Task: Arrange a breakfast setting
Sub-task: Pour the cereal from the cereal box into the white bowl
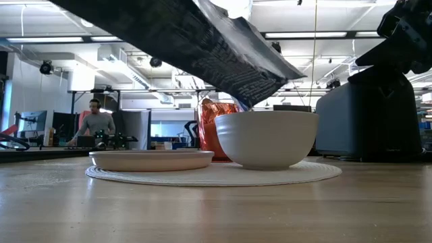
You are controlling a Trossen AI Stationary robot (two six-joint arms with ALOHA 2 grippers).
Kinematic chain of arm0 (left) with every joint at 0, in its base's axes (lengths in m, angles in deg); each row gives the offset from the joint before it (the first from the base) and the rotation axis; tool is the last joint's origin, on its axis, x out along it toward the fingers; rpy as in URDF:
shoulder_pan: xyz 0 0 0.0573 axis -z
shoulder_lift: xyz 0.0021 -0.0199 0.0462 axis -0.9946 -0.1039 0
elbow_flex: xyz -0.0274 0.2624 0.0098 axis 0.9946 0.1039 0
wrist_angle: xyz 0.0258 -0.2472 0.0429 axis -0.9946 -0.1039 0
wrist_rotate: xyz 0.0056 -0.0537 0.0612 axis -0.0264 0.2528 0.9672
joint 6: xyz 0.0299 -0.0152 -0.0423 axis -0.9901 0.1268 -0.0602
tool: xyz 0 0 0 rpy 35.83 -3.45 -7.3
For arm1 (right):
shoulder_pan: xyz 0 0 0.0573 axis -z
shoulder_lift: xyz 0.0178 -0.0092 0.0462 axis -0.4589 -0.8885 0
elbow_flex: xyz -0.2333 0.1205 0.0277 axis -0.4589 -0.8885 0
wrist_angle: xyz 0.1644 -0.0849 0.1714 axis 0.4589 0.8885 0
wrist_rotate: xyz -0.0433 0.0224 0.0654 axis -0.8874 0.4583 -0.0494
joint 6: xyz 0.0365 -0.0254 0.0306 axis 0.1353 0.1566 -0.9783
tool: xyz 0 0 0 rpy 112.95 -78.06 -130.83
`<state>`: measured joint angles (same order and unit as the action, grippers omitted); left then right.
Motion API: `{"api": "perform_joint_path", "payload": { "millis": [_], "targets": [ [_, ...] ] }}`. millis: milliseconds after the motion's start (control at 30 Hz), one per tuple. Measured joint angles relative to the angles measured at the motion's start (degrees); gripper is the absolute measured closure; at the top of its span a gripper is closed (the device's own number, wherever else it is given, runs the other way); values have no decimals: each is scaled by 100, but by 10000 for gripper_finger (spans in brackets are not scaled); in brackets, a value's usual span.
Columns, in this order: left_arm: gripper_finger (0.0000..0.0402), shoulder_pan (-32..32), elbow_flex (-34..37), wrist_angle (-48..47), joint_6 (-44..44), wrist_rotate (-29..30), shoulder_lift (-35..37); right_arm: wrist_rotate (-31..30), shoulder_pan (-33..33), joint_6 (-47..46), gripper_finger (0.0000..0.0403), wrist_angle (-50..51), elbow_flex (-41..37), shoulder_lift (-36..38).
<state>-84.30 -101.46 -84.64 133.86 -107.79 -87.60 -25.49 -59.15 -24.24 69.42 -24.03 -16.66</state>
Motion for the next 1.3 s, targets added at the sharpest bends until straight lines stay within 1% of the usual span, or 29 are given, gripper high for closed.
{"api": "perform_joint_path", "payload": {
  "millis": [133, 367, 500, 667, 967, 1167, 1300],
  "targets": [
    [401, -99, 0, -26, 408, -260, -21, 0, -2, 0, 193, 0, 0, 0],
    [401, -382, -2, 284, 770, -929, -65, 0, -2, -1, 193, 0, 0, -2],
    [401, -516, -2, 250, 852, -1293, -108, 0, -2, 0, 193, 0, 0, -1],
    [402, -621, -2, 239, 888, -1368, -189, 0, -1, -2, 193, 2, 0, -2],
    [402, -779, -11, 514, 1172, -1947, -385, 0, -2, -2, 193, 2, 0, -2],
    [401, -812, -109, 635, 1425, -2176, -477, 0, -2, 0, 193, 0, 0, -2],
    [401, -812, -204, 538, 1463, -2149, -565, 0, -1, -1, 193, 0, 0, -2]
  ]
}}
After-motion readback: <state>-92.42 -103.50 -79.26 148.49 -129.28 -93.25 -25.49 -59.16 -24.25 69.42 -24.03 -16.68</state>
